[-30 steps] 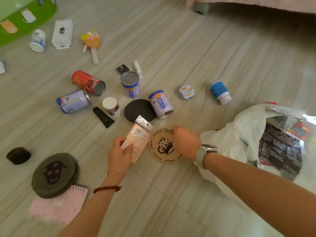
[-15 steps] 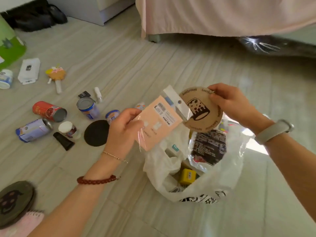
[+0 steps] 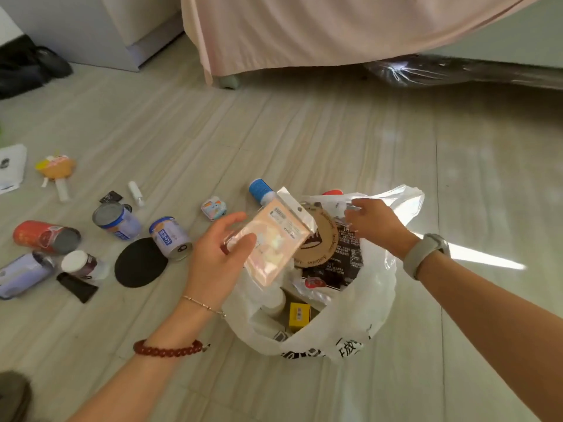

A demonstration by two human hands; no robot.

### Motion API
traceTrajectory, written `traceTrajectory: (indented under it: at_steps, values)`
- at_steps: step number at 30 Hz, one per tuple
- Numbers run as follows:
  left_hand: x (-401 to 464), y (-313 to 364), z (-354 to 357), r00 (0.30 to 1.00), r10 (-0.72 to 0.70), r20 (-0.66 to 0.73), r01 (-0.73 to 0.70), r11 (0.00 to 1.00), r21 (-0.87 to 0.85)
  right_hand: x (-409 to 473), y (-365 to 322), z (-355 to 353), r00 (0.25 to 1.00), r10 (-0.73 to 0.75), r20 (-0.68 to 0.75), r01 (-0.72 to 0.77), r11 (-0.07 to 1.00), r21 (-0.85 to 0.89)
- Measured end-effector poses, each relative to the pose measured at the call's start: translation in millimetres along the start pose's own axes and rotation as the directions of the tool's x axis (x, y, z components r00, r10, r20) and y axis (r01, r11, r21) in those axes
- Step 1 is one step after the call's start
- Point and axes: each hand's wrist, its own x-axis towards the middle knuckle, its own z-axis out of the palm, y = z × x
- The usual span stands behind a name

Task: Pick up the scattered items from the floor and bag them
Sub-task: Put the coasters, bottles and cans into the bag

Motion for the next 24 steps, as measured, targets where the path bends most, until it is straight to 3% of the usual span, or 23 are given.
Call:
traceTrajectory:
  at_steps: [2, 5, 7, 9, 10, 11, 12, 13, 14, 15, 20, 24]
  values:
    - [1, 0, 6, 0.998, 0.021, 0.055, -0.023, 0.999, 0.033, -10, 9, -7, 0.986, -0.153, 0.061, 0.164, 0.945, -0.283]
    - [9, 5, 27, 0.990, 0.047, 0.136, -0.066, 0.989, 0.134, -30, 31, -13, 0.912, -0.316, 0.260, 0.409, 0.667, -0.623]
    - [15, 9, 49, 0.980, -0.014, 0.197, -0.007, 0.994, 0.106, -40, 46, -21, 0.888, -0.366, 0.279, 0.447, 0.544, -0.710]
    - [19, 10, 71, 0.937, -0.091, 0.336, 0.031, 0.983, 0.180, -44, 61, -31, 0.899, -0.371, 0.233, 0.416, 0.554, -0.721]
    - [20, 6, 82, 0.903, -0.091, 0.421, -0.075, 0.929, 0.361, -45, 69, -36, 0.907, -0.382, 0.180, 0.388, 0.587, -0.711]
    - [18, 2, 92, 0.871, -0.102, 0.480, -0.216, 0.798, 0.562, -48, 74, -41, 0.910, -0.398, 0.119, 0.360, 0.613, -0.703]
    - [16, -4, 98, 0.886, -0.018, 0.463, -0.354, 0.619, 0.701, -50, 78, -44, 0.904, -0.425, 0.052, 0.337, 0.632, -0.698]
    - [15, -10, 100, 0.880, 0.130, 0.456, -0.463, 0.444, 0.767, -53, 78, -47, 0.892, -0.452, 0.001, 0.323, 0.635, -0.702]
    - [13, -13, 98, 0.863, 0.225, 0.453, -0.505, 0.340, 0.793, -54, 78, -46, 0.874, -0.486, -0.029, 0.321, 0.621, -0.714]
    - [12, -15, 95, 0.856, 0.279, 0.434, -0.508, 0.309, 0.804, -54, 76, -44, 0.861, -0.509, -0.025, 0.333, 0.600, -0.728]
    - [12, -19, 48, 0.920, 0.227, 0.319, -0.390, 0.463, 0.796, -38, 34, -3, 0.794, -0.593, 0.137, 0.528, 0.560, -0.638]
    - [10, -44, -21, 0.973, 0.173, 0.150, -0.224, 0.576, 0.786, -21, -25, 51, 0.734, -0.656, 0.175, 0.644, 0.592, -0.484]
